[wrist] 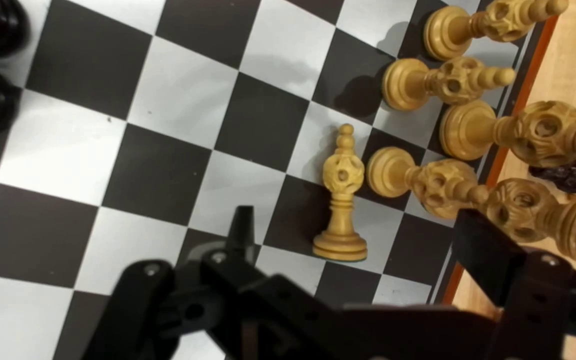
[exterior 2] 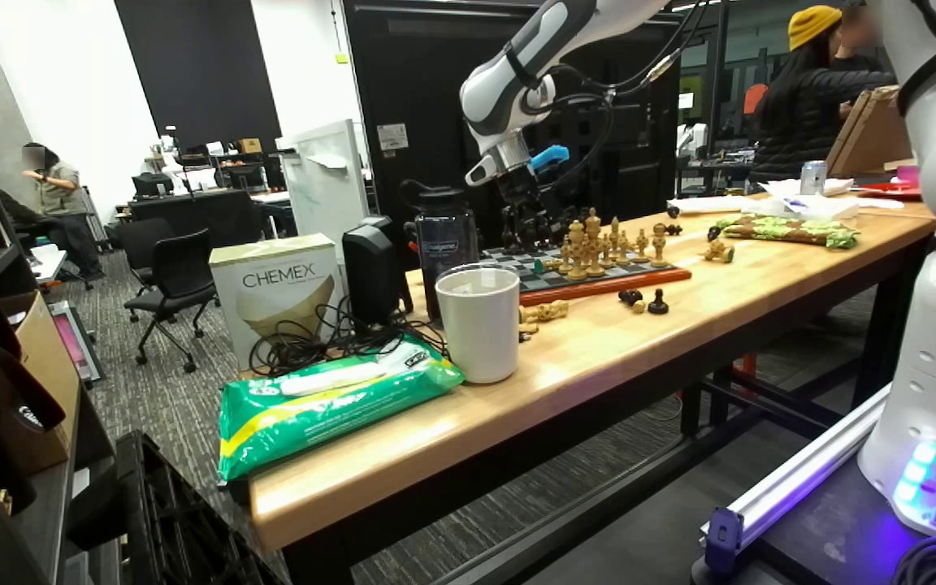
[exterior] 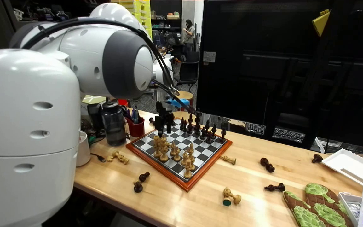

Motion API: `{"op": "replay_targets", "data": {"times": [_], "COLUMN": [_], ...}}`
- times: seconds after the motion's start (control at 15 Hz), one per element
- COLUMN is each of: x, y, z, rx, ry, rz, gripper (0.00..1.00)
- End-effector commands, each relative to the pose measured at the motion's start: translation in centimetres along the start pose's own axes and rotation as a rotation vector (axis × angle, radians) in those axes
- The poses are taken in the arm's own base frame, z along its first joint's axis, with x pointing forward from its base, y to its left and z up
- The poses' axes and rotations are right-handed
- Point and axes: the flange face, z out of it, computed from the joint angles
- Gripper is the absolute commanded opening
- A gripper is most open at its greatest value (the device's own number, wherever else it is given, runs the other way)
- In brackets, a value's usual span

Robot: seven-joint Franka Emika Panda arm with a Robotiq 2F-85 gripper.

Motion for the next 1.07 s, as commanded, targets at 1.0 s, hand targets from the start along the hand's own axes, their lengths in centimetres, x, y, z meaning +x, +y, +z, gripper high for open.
{"op": "replay_targets", "data": {"times": [1.0], "x": [0.5], "y": [0.0], "z": [0.9], "rx": [-0.084], "ry": [0.074], "rz": [0.035], "gripper": [1.0]}}
